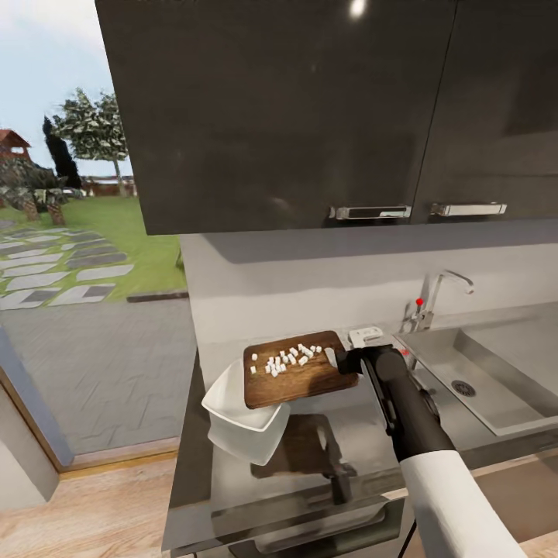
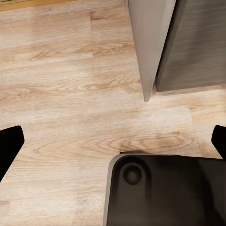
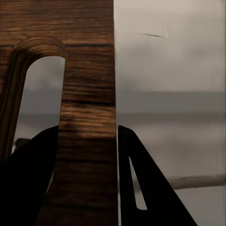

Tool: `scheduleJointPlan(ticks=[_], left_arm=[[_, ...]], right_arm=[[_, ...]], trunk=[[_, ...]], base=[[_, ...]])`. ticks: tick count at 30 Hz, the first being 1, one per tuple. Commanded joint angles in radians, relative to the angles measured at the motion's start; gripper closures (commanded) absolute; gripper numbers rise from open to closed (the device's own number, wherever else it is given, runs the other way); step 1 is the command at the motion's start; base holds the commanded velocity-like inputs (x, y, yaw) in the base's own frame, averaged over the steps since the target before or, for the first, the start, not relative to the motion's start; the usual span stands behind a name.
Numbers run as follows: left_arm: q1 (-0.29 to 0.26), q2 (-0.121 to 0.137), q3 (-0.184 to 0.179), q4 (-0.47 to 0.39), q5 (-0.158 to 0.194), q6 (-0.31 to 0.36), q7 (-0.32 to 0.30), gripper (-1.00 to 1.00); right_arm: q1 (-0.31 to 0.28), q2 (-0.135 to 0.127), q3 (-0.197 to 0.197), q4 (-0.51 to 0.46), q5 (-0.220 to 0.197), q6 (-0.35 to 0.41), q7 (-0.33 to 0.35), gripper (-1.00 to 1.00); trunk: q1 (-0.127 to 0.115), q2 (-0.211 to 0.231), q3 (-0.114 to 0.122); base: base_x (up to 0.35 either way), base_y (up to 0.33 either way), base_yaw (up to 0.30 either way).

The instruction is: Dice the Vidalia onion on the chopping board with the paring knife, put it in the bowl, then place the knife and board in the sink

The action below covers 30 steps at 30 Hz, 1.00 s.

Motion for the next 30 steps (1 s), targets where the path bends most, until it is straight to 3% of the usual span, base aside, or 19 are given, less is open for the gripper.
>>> scheduleJointPlan(ticks=[1,24,30], left_arm=[[0.0,0.001,-0.009,-0.002,0.01,-0.001,0.002,-1.0],[-0.002,0.011,-0.009,-0.002,0.01,-0.001,0.003,-1.0],[-0.003,0.013,-0.009,0.001,0.011,-0.001,0.002,-1.0]], right_arm=[[-0.001,0.0,0.011,-0.001,0.014,0.003,0.01,1.0],[-0.001,0.004,0.027,-0.027,0.016,-0.028,0.019,1.0],[-0.001,0.003,0.089,-0.044,0.018,-0.028,0.018,1.0]], trunk=[[0.0,-0.002,-0.002],[0.0,-0.002,-0.002],[0.0,-0.002,-0.002]], base=[[0.0,0.0,0.0],[0.0,0.0,0.0],[0.0,0.0,0.0]])
